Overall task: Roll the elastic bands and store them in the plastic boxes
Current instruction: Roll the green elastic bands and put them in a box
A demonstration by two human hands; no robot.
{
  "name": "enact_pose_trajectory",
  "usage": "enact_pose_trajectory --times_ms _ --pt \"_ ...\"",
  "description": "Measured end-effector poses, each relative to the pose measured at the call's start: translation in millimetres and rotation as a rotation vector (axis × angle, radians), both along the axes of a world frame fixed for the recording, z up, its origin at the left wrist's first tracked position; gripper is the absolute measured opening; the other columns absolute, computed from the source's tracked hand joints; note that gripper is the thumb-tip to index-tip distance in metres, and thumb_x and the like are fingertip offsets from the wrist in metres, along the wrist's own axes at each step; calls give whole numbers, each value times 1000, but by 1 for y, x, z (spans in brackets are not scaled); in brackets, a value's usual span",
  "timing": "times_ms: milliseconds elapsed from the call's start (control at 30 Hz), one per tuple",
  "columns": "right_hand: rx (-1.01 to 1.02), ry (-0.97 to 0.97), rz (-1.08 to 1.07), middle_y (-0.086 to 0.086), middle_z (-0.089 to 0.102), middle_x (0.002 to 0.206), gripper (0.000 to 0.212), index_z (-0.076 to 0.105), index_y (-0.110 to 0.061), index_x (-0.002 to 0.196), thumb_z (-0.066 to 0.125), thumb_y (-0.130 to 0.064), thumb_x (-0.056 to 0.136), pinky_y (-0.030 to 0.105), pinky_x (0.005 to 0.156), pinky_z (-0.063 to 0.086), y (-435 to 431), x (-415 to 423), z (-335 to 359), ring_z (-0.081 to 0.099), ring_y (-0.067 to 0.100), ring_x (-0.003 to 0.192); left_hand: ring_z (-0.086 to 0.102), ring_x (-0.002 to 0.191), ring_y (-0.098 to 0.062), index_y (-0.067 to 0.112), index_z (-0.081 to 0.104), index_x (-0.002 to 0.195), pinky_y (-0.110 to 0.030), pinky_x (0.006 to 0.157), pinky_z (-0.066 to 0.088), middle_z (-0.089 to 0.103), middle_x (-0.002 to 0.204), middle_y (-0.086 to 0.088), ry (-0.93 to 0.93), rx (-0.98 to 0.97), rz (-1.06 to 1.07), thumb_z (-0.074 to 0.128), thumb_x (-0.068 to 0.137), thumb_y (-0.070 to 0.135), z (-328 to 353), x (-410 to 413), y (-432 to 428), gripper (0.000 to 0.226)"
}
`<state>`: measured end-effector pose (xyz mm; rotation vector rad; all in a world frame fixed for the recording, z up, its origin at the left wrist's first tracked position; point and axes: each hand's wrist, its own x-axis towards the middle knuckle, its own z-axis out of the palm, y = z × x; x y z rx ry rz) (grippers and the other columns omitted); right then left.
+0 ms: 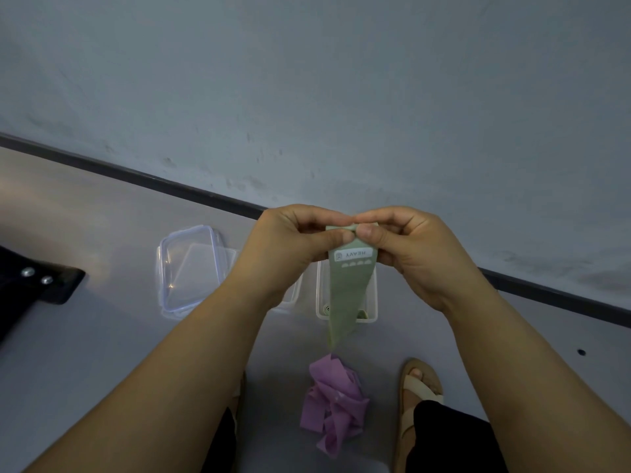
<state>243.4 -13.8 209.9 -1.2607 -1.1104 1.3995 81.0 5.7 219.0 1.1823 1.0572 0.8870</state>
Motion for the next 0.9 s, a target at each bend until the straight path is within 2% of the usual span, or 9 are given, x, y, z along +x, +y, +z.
enact_pose_trajectory --times_ms 133,233,300,400,500,633,767,900 --pt "1 5 13 5 72 78 18 72 -21 79 69 -22 62 30 76 58 0 -1 -1 69 18 77 67 70 -15 20 73 65 -25 72 58 70 69 -2 4 -53 16 73 71 -3 -2 1 1 24" --pt "0 -2 16 5 71 78 15 74 -23 75 70 -22 61 29 75 58 0 -1 -2 69 17 76 68 72 -14 19 71 77 -25 72 58 71 74 -2 -40 -95 7 71 72 -4 -2 0 1 24" --pt "10 -25 4 2 71 75 13 74 -25 73 70 -22 60 26 72 58 0 -1 -2 68 14 73 68 75 -15 18 69 87 -28 74 58 71 83 -7 23 -63 5 72 74 0 -3 -1 0 22" --pt "34 -62 -22 -2 71 72 12 73 -25 74 70 -21 62 22 67 56 0 0 -1 68 11 71 69 78 -18 18 70 86 -31 78 57 72 85 -8 171 37 -12 74 75 13 -2 -3 -1 13" --pt "55 -85 -32 -5 71 69 14 70 -21 80 68 -9 73 18 65 55 -1 0 2 68 8 69 70 84 -24 18 71 87 -38 84 57 73 85 -11 185 47 -21 75 74 20 0 -4 -1 14" --pt "81 -124 -34 -9 70 65 18 69 -20 81 67 -3 77 16 64 54 -2 -1 4 68 5 67 71 80 -21 15 71 87 -34 77 59 73 83 -12 147 36 -12 72 77 13 -2 -3 1 10" --pt "114 -141 -39 -6 70 66 19 70 -21 79 69 -3 74 22 72 57 -2 -2 3 67 8 68 69 73 -18 12 70 85 -27 70 58 72 82 -15 73 1 11 72 74 5 -3 -2 1 12" --pt "118 -140 -12 -8 72 72 20 68 -20 82 68 -2 75 22 72 57 -2 -1 3 69 8 73 68 64 -10 9 69 83 -20 62 56 71 67 -2 -4 -34 21 70 74 -3 -3 -1 1 14"
